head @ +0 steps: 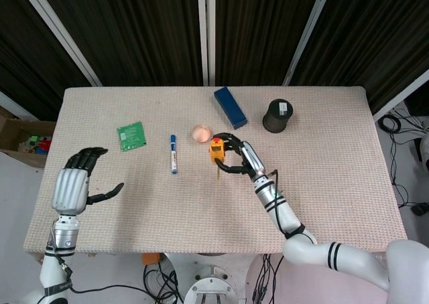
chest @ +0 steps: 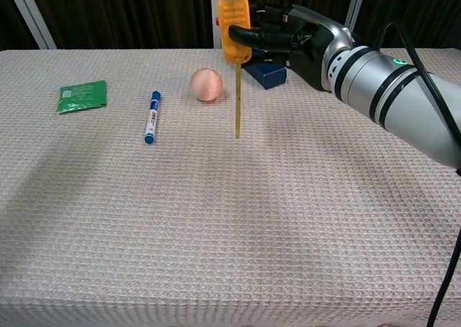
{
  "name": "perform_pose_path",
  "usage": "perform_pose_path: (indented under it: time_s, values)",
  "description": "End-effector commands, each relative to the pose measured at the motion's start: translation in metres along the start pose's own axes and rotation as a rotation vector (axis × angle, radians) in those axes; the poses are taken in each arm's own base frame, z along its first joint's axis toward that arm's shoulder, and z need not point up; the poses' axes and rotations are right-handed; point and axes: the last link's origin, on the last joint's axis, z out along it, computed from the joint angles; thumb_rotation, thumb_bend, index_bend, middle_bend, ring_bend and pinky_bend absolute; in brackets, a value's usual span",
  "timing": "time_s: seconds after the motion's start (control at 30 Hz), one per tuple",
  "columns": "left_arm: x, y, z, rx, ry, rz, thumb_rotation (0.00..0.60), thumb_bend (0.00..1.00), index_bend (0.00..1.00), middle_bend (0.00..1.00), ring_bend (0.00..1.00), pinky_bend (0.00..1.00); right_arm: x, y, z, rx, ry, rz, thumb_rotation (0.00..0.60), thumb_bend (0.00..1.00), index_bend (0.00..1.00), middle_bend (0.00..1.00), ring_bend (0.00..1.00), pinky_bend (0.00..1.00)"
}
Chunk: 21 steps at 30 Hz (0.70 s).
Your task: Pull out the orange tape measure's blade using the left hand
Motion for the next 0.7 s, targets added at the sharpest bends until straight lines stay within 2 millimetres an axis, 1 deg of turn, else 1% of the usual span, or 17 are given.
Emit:
perform_pose_path:
  time_s: [0.03, 0.2, 0.33, 0.4, 0.5, 0.57, 0.67, 0.7]
  values:
    - [0.007, 0.030, 0.021, -0.073, 0.077, 0.005, 0.250, 0.15, 0.28, 0.27, 0.24, 0.34, -0.004, 0.000, 0.001, 0.000, -0.007, -0.003, 0.600, 0.36, 0.54, 0.49, 0.45, 0.34]
    - [0.012, 0.075, 0.046, -0.148, 0.092, 0.046, 0.308, 0.15, 0.28, 0.29, 0.29, 0.40, -0.013, -0.003, 0.004, 0.002, -0.022, -0.008, 0.600, 0.36, 0.54, 0.49, 0.45, 0.34]
    - [0.008, 0.113, 0.060, -0.213, 0.114, 0.072, 0.316, 0.15, 0.33, 0.36, 0.37, 0.49, -0.021, -0.005, 0.007, 0.001, -0.033, -0.009, 0.600, 0.36, 0.54, 0.49, 0.45, 0.34]
    - [0.005, 0.128, 0.065, -0.236, 0.124, 0.083, 0.317, 0.15, 0.35, 0.37, 0.38, 0.51, -0.024, -0.006, 0.008, -0.001, -0.038, -0.008, 0.600, 0.36, 0.54, 0.49, 0.45, 0.34]
    - [0.000, 0.147, 0.069, -0.254, 0.122, 0.093, 0.316, 0.15, 0.39, 0.39, 0.38, 0.53, -0.028, -0.006, 0.010, -0.004, -0.043, -0.009, 0.600, 0.36, 0.54, 0.49, 0.45, 0.34]
    - [-0.004, 0.156, 0.071, -0.255, 0.107, 0.090, 0.303, 0.15, 0.41, 0.41, 0.40, 0.55, -0.030, -0.004, 0.011, -0.009, -0.046, -0.011, 0.600, 0.36, 0.54, 0.49, 0.45, 0.34]
    - [-0.012, 0.170, 0.074, -0.260, 0.082, 0.094, 0.251, 0.15, 0.44, 0.44, 0.42, 0.60, -0.033, -0.002, 0.013, -0.018, -0.050, -0.013, 0.600, 0.36, 0.54, 0.49, 0.45, 0.35]
    - [-0.015, 0.174, 0.074, -0.263, 0.075, 0.099, 0.244, 0.15, 0.44, 0.45, 0.43, 0.61, -0.034, -0.003, 0.014, -0.018, -0.050, -0.010, 0.600, 0.36, 0.54, 0.49, 0.45, 0.35]
